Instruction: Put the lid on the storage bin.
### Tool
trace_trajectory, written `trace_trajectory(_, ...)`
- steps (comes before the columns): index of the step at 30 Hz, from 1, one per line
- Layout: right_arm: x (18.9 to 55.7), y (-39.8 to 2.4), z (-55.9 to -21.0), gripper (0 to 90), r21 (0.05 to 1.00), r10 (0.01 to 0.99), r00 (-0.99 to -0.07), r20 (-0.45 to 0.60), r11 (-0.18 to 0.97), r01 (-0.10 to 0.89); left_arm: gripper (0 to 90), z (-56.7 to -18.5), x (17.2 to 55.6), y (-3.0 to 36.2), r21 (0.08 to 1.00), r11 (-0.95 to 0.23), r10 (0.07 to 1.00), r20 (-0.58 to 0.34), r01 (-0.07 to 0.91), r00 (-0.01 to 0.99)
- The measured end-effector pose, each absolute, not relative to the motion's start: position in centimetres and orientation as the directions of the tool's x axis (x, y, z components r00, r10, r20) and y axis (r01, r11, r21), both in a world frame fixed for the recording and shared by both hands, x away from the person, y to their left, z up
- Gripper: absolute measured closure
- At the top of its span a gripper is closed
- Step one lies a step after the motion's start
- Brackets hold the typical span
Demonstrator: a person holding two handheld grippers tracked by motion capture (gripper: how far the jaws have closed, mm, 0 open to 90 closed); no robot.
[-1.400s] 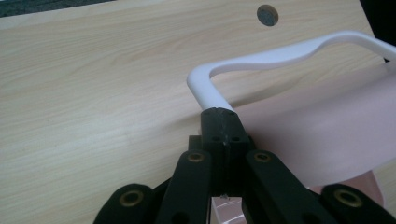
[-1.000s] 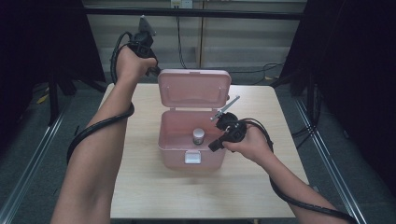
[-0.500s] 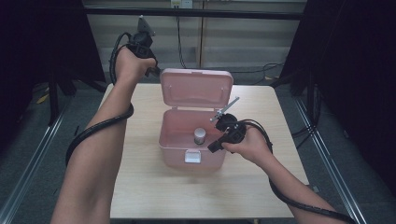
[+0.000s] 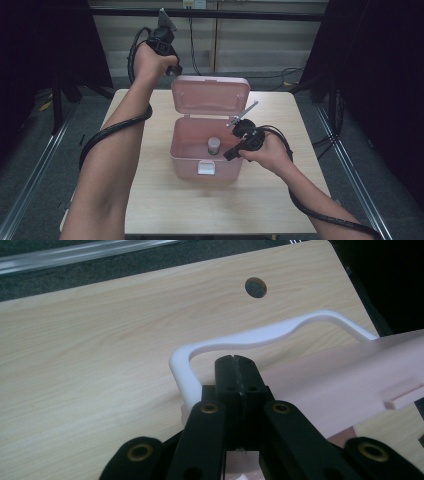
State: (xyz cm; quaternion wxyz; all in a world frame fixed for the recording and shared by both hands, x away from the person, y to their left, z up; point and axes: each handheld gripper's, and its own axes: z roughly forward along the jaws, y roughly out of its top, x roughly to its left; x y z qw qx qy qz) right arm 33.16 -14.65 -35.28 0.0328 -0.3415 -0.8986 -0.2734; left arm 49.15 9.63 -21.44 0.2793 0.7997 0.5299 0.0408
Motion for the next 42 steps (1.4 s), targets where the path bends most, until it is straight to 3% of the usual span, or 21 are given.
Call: trace_trajectory(42, 36.2, -18.3, -32.3, 90.0, 0.520, 0.670, -0.709, 0.219, 0.535, 0.666, 89.4, -22.8, 47.8, 10.4, 0.458, -0.297, 0.860, -0.253, 0.838, 0.442)
